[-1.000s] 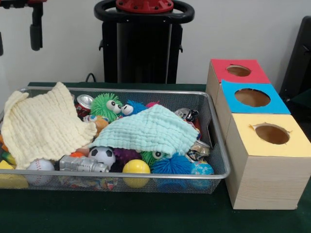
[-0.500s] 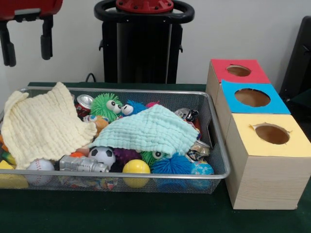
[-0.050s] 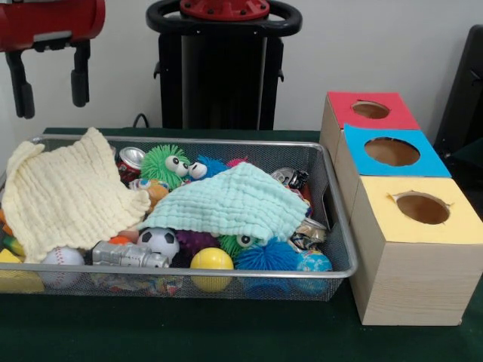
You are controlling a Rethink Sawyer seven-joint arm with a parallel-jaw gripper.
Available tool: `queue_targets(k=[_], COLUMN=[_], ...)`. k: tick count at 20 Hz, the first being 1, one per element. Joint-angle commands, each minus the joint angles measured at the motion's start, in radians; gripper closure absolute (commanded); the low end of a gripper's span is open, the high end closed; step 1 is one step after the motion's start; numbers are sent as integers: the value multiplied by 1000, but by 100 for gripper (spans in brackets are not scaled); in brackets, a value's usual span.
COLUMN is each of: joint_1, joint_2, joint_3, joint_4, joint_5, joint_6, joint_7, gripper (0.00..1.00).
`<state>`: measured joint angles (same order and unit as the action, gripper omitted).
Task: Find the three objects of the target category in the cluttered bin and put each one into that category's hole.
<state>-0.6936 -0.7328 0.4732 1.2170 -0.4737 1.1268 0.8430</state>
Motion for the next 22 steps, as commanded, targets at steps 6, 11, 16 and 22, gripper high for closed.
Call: queue_targets(k=[6,11,16,22], joint_1=[-29,-20,34,63], joint_2=[96,122,145,189], joint_3=[91,115,85,76], joint_4=[200,203,144,88], joint_5=[-45,-14,6,-4], joint_6=[-153,-192,-180,-196], joint_7=[-222,-158,-18,-3], gripper=[0,0,0,0])
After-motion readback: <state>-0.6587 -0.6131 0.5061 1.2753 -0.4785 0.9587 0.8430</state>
